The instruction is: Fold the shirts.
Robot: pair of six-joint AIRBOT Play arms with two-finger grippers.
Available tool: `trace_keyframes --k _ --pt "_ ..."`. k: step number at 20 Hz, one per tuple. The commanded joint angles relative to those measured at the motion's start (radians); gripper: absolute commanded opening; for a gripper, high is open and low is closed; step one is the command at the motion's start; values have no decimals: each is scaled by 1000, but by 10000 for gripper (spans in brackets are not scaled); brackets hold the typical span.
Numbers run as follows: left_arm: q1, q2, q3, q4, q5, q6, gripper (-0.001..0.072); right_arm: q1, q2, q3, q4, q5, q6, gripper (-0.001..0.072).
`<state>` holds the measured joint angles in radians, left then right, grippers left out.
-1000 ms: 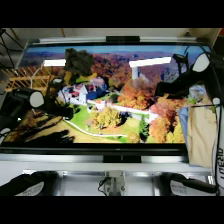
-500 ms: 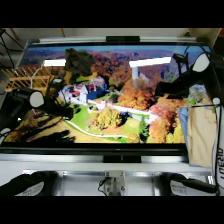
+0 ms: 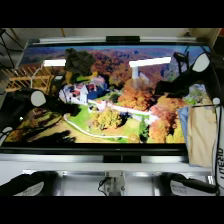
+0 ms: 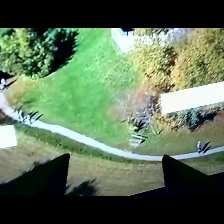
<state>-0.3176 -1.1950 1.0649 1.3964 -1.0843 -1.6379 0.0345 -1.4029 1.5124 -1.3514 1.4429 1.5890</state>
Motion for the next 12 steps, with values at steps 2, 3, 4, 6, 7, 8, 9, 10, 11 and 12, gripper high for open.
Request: trace_keyframes --k 2,3,4,6,7,8,9,10,11,12 --pt "5 -45 10 -121 250 -43 720 0 -1 1 0 -67 0 681" --pt "26 -78 43 -122 298 -92 720 0 -1 1 0 -73 0 681" --pt "63 -135 108 -122 309 -138 720 1 -1 1 3 -77 0 681" --pt "137 -279 285 -123 307 -142 720 1 -1 1 17 -82 1 681" --pt "169 -355 383 -124 307 -156 720 0 -1 1 24 -83 0 681" --pt "200 -437 489 -127 307 -193 720 1 -1 1 28 -85 0 681" --pt "221 -513 583 -127 307 -224 720 1 -1 1 35 -87 0 681" --pt "238 -591 675 -140 307 -238 720 1 -1 1 39 -90 0 681" --pt "248 -658 747 -163 307 -238 720 1 -1 1 43 -92 0 681" --pt "253 -725 812 -186 308 -244 720 1 -1 1 44 -95 0 681"
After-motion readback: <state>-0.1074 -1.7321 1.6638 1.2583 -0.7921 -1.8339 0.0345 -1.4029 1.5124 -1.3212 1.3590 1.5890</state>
